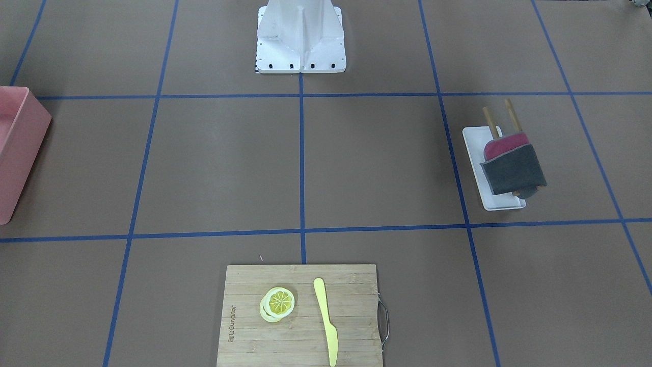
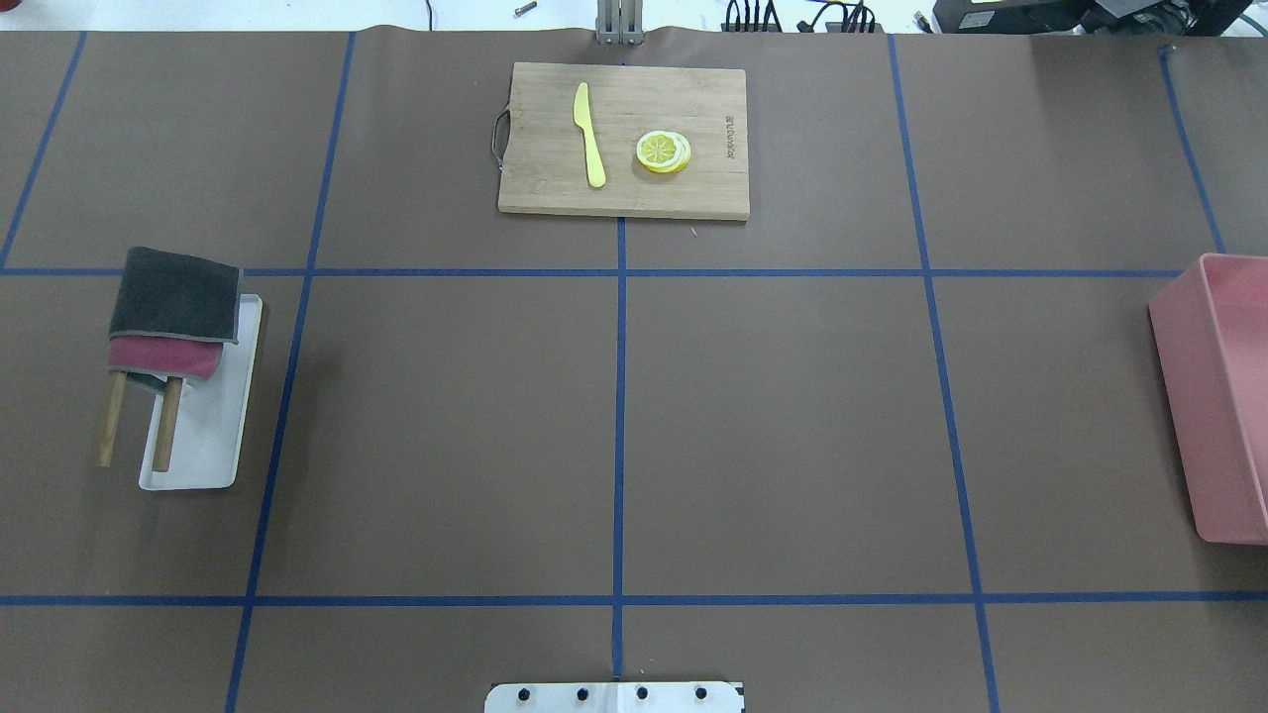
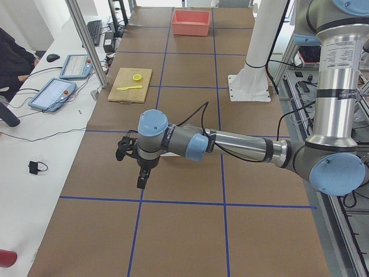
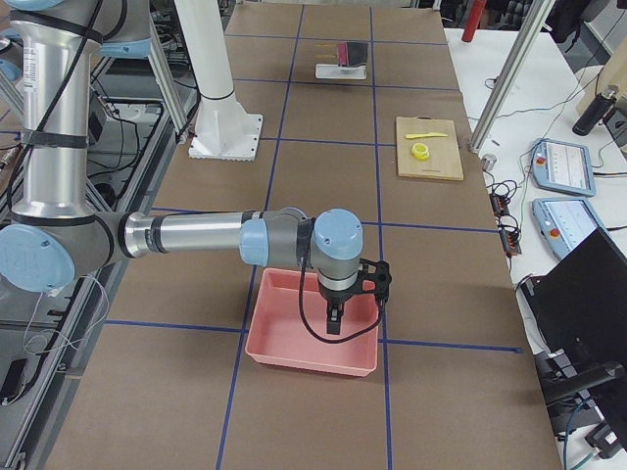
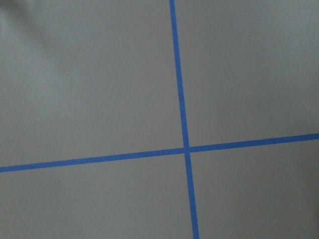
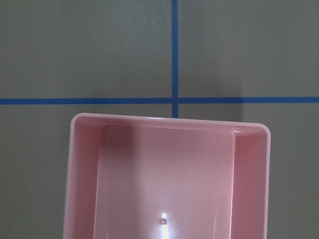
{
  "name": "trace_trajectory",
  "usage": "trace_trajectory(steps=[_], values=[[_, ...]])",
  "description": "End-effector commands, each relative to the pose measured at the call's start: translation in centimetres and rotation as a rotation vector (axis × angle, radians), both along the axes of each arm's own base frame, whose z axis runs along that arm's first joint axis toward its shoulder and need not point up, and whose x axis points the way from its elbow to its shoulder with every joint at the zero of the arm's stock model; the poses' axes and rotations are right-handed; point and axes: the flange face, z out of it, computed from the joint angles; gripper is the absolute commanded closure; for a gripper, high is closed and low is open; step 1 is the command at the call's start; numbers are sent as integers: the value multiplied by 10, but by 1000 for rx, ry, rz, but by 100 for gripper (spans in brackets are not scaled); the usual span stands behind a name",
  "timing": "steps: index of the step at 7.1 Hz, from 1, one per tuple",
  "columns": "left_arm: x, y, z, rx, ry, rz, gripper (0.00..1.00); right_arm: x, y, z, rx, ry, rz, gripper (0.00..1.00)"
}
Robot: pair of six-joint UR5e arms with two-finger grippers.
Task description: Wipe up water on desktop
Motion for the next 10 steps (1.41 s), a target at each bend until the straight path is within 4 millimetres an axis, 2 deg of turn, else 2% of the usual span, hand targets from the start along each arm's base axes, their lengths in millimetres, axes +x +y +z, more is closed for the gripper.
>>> trace_trajectory(steps=[1, 2, 5, 6, 8, 10], values=[[63, -21, -38, -79, 121, -16, 2, -6, -11, -8, 18, -7, -15, 0], [75, -18, -48, -152, 206, -64, 2, -18, -15, -12, 26, -7, -36, 0], [159, -7, -57, -298, 309, -90, 2, -22, -13, -11, 15, -11, -37, 0], [179, -2, -61, -301, 323, -65, 2, -22, -14, -13, 19, -11, -38, 0], [201, 3, -56, -301, 326, -31, 5, -23, -13, -14, 19, -25, -39, 0], [207, 6, -56, -297, 326, -14, 12, -24, -14, -15, 20, -33, -40, 0]])
